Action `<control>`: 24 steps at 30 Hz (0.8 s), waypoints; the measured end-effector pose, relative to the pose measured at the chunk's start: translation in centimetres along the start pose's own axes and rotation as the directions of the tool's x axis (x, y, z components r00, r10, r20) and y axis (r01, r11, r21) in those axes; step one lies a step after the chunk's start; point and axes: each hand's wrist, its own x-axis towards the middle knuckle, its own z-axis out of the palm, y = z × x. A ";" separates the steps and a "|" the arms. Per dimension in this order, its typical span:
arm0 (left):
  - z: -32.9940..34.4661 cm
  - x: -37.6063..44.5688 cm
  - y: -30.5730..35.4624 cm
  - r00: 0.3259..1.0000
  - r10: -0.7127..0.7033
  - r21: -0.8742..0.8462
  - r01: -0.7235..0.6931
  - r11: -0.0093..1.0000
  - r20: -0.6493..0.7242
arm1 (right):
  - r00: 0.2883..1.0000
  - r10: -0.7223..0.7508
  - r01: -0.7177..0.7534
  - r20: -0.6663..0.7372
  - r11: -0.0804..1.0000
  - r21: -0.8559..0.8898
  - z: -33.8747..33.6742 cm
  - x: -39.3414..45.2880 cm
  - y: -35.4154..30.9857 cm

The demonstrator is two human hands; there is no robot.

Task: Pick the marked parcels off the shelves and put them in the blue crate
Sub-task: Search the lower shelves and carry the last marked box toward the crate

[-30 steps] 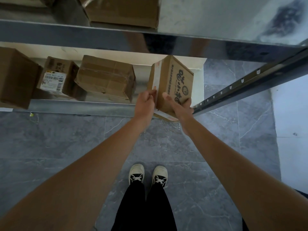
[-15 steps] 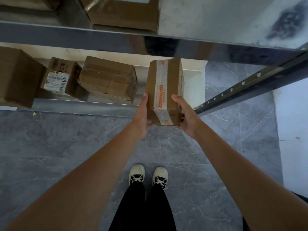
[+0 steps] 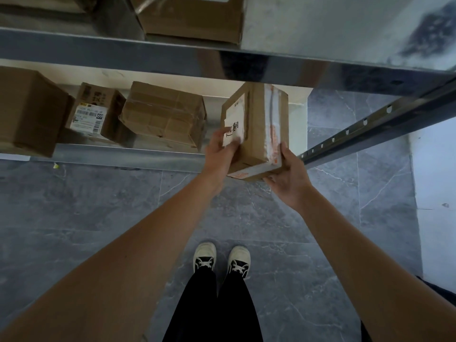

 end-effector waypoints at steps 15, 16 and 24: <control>-0.8 0.2 -1.1 0.998 -0.070 -0.025 0.070 0.997 0.000 | 0.973 -0.112 0.050 -0.202 0.957 -0.287 1.9 0.5 -0.5; -0.8 0.2 -1.1 0.997 -0.077 -0.034 0.077 0.996 -0.008 | 0.973 -0.096 0.035 -0.209 0.960 -0.276 2.0 0.7 -0.4; -1.2 0.5 -1.2 0.998 -0.054 -0.106 0.050 0.993 -0.035 | 0.986 -0.061 0.025 -0.153 0.973 -0.229 2.8 0.3 -0.1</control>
